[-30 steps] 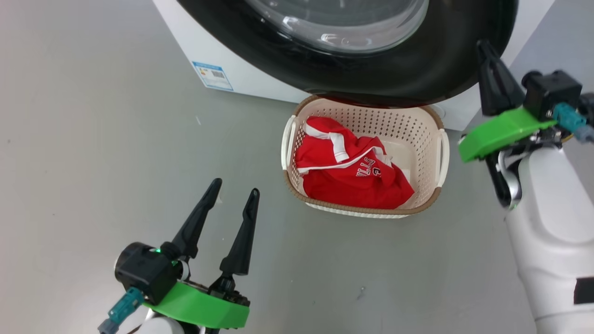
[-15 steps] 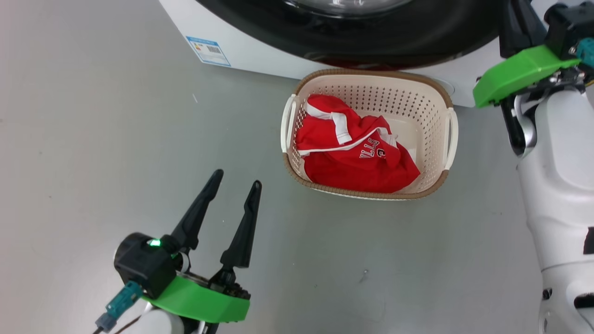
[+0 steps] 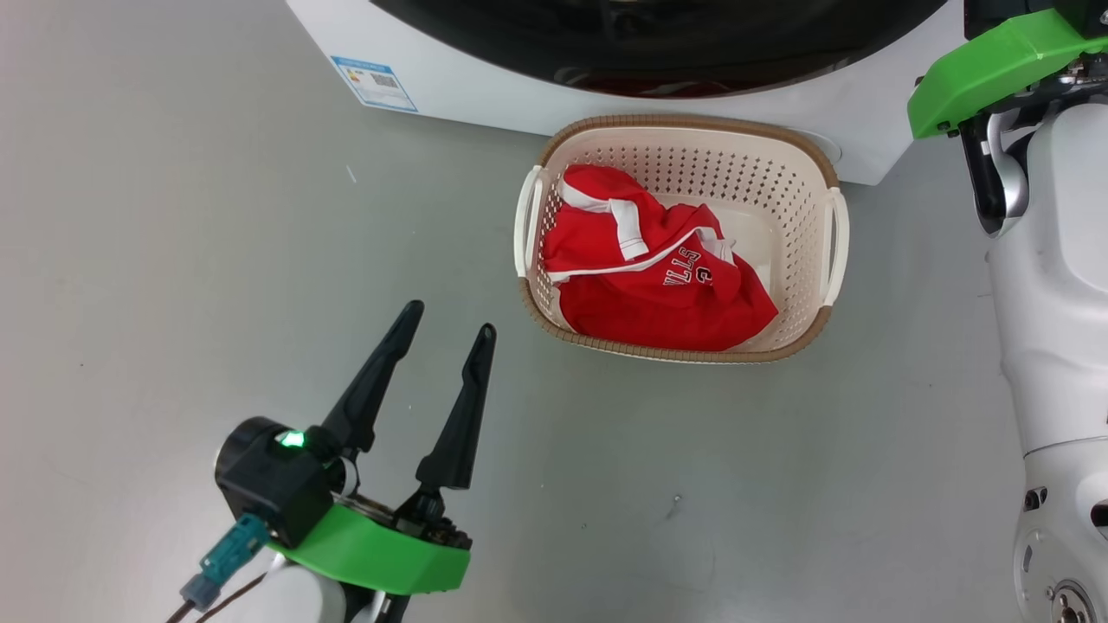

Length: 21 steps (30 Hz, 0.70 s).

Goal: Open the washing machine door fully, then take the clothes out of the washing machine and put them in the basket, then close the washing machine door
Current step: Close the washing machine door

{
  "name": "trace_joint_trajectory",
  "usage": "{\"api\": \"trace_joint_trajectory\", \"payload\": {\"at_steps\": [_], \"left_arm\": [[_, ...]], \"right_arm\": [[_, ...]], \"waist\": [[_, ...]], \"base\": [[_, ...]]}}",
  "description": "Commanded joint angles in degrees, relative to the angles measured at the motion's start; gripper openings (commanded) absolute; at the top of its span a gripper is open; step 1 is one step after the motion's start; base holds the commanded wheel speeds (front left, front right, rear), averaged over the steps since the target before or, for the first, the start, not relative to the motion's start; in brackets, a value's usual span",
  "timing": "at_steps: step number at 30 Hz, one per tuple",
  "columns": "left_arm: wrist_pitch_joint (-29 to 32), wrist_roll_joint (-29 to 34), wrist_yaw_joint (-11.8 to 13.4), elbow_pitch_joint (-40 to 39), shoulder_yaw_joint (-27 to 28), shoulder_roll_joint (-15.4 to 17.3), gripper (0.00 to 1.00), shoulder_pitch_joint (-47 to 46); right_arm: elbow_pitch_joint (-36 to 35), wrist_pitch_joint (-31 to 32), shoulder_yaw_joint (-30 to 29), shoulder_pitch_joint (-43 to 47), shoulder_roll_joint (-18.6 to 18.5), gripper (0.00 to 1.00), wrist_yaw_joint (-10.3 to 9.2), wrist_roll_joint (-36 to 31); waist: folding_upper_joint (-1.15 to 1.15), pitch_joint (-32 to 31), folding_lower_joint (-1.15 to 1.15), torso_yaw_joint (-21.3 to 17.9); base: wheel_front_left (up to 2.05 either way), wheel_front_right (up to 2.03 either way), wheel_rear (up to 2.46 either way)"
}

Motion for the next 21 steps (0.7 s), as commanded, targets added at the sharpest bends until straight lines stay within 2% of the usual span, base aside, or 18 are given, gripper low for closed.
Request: {"api": "trace_joint_trajectory", "payload": {"at_steps": [1, 7, 10, 11, 12, 13, 21], "left_arm": [[-0.08, 0.77, -0.01, -1.3, 1.3, 1.82, 1.0, -1.15], [-0.25, 1.35, 0.51, -0.44, 0.91, 1.69, 1.0, -1.18], [-0.37, 0.55, 0.42, 0.37, 0.93, 1.35, 1.0, -0.91], [-0.4, 0.21, 0.38, 0.7, 1.0, 1.25, 1.0, -0.84], [-0.42, -0.03, 0.34, 1.07, 1.01, 1.2, 1.0, -0.79], [-0.45, -0.18, 0.33, 1.47, 1.03, 1.17, 1.0, -0.74], [-0.56, -0.21, 0.89, 3.65, 1.09, 1.29, 1.0, 0.07]], "right_arm": [[-1.07, -0.35, 0.17, -1.68, 0.7, 0.0, 0.19, -0.99], [-2.12, -0.35, 1.0, 0.88, 0.73, 0.0, 0.19, 0.01], [-4.27, -0.35, 3.83, 4.48, 0.74, 0.0, 0.19, 4.41], [-5.15, -0.35, 4.99, 5.94, 0.75, 0.43, 0.19, 6.06], [-6.06, -0.35, 5.97, 7.47, 0.75, 0.81, 0.19, 7.29], [-7.02, -0.35, 6.92, 9.06, 0.75, 1.0, 0.19, 8.34], [-16.69, -0.36, 14.64, 21.82, 0.76, 1.0, 0.19, 15.82]], "waist": [[0.0, -0.21, 0.0, 0.01], [0.0, -1.28, 0.0, -0.13], [0.0, -2.57, 0.0, -0.44], [0.0, -3.04, 0.0, -0.66], [0.0, -3.58, 0.0, -0.95], [0.0, -4.16, 0.0, -1.27], [0.0, -8.88, 0.0, -4.83]], "base": [[0.0, 0.0, 0.0], [0.0, 0.0, 0.0], [0.0, 0.0, 0.0], [0.0, 0.0, 0.0], [0.0, 0.0, 0.0], [0.0, 0.0, 0.0], [0.0, 0.0, 0.0]]}}
